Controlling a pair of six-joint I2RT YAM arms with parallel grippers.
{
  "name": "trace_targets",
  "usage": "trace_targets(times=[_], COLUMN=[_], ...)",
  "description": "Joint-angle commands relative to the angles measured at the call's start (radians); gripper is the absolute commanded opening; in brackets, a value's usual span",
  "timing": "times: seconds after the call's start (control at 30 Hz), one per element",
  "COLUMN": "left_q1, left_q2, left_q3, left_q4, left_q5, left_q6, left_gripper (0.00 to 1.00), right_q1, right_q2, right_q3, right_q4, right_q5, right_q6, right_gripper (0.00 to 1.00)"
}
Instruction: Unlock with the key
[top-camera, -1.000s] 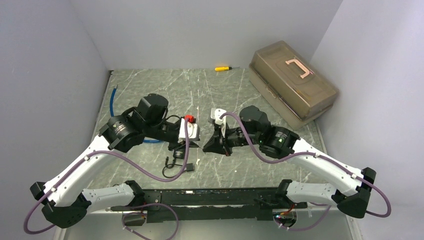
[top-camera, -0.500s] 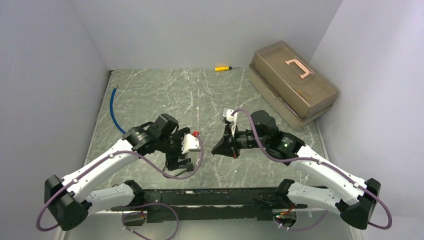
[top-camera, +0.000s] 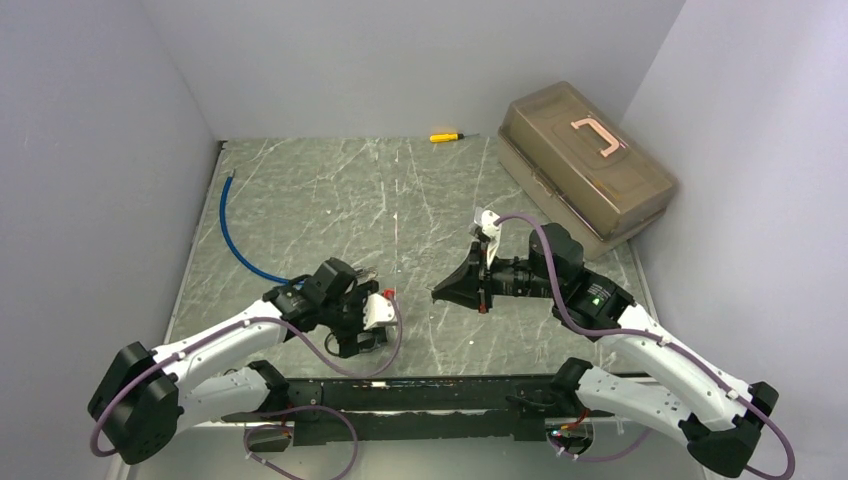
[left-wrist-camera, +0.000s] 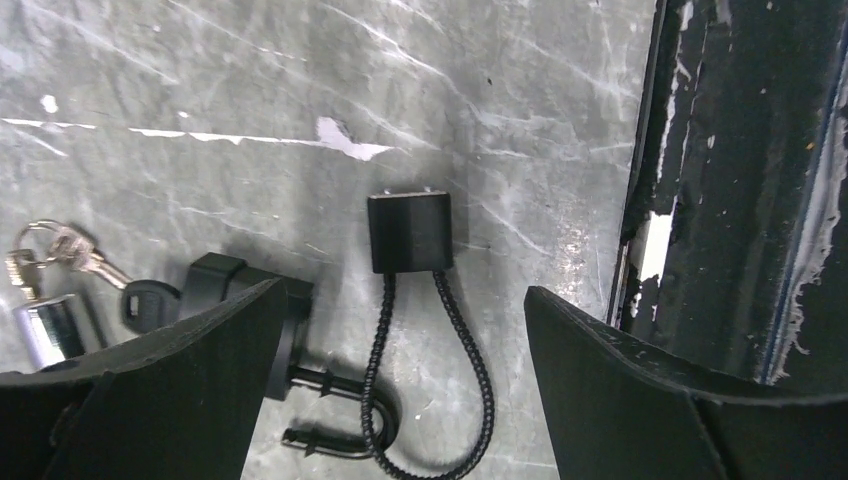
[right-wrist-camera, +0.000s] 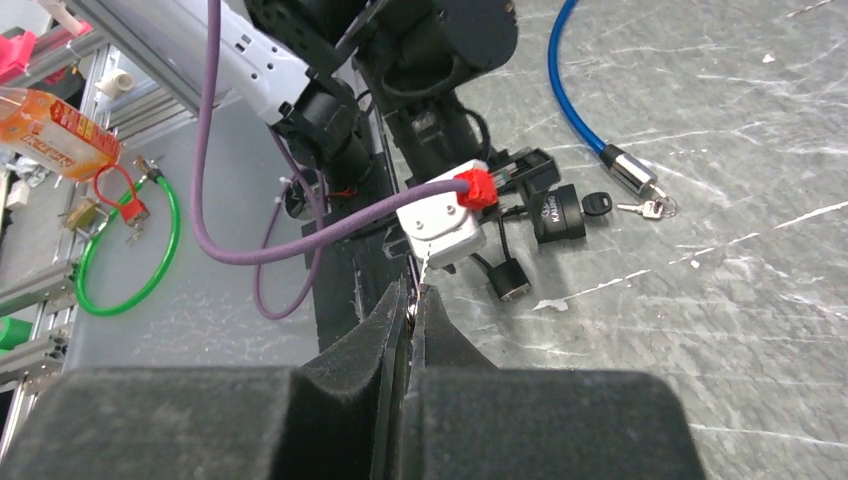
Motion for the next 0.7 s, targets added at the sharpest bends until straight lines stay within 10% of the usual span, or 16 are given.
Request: trace_targets(times=[0.0, 0.67], left_q1=[0.002, -0.052], left_q2=[-0.061, 0.105], left_q3=[-0.105, -0.149], left_q4=[0.205, 0.257], left_q5=[0.039, -0.073], left_q6=[0.036, 0.000], left_gripper=[0.94, 0.71], right_q1=[-0.011, -0.069], right_q2=[-0.021, -0.035], right_q3=[0.000, 0.076], right_q4=[0.059, -0.016], right_q5=[0.025, 0.017], right_q6=[0.015, -0.028], right_gripper=[0.00, 0.00])
